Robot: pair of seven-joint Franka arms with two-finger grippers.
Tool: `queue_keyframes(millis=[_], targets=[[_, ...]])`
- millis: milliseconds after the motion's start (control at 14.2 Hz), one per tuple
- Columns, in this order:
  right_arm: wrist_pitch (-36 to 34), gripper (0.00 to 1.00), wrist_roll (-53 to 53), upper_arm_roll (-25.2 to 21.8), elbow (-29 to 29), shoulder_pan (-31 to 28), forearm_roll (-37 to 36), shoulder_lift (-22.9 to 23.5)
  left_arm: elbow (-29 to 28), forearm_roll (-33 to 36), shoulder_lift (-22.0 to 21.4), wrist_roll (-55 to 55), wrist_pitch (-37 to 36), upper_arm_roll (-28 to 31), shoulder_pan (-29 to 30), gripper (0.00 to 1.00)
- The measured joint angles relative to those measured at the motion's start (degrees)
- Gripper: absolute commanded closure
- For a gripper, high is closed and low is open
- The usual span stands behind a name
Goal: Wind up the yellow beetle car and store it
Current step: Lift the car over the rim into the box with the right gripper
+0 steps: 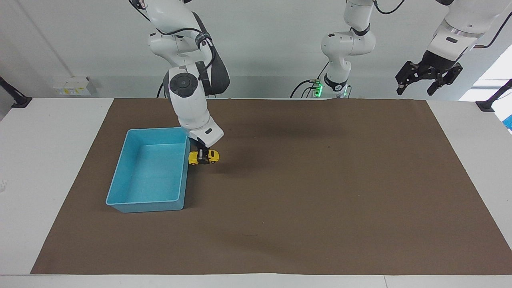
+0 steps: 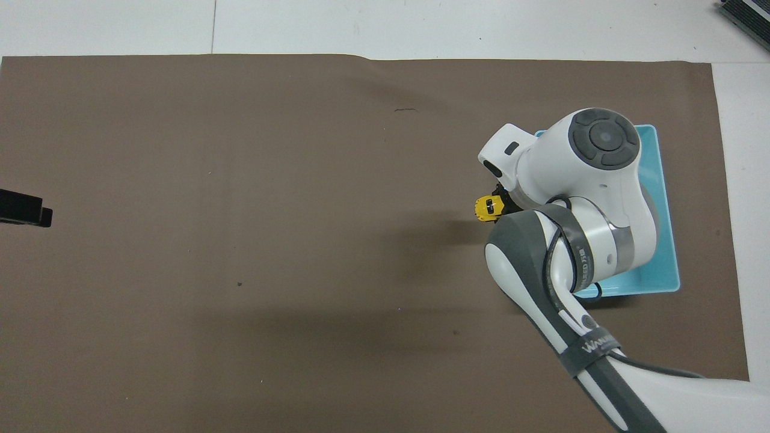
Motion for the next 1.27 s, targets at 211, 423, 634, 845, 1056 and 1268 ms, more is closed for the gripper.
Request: queue_keyframes(millis=[211,423,634,845,1056,1268], targets=[[-0.9,1.0,-0.9,-0.3,0.0,-1.1,-0.1,-0.4,0.0,0.0,0.0,0.0,0.0,0.0,0.0,0.0],[-1.4,1.0,-4.7,-0.4,0.0,-4.0,-0.2,-0.5,0.0,0.0,0.0,0.0,0.0,0.0,0.0,0.0],[-3.7,1.0,-8.3,-0.5,-0.1,-7.0,-0.2,-0.6,0.0,0.0,0.0,0.0,0.0,0.0,0.0,0.0],[-5.2,1.0,-12.2,-0.5,-0.4,-10.4,-0.2,-0.7,0.0,0.0,0.0,0.0,0.0,0.0,0.0,0.0],[-5.2,1.0,-15.0,-0.6,-1.8,-13.4,-0.2,-1.1,0.0,0.0,0.0,0.0,0.0,0.0,0.0,0.0],[-3.2,1.0,-15.9,-0.6,-4.7,-14.7,-0.2,-2.5,0.0,0.0,0.0,0.0,0.0,0.0,0.0,0.0]])
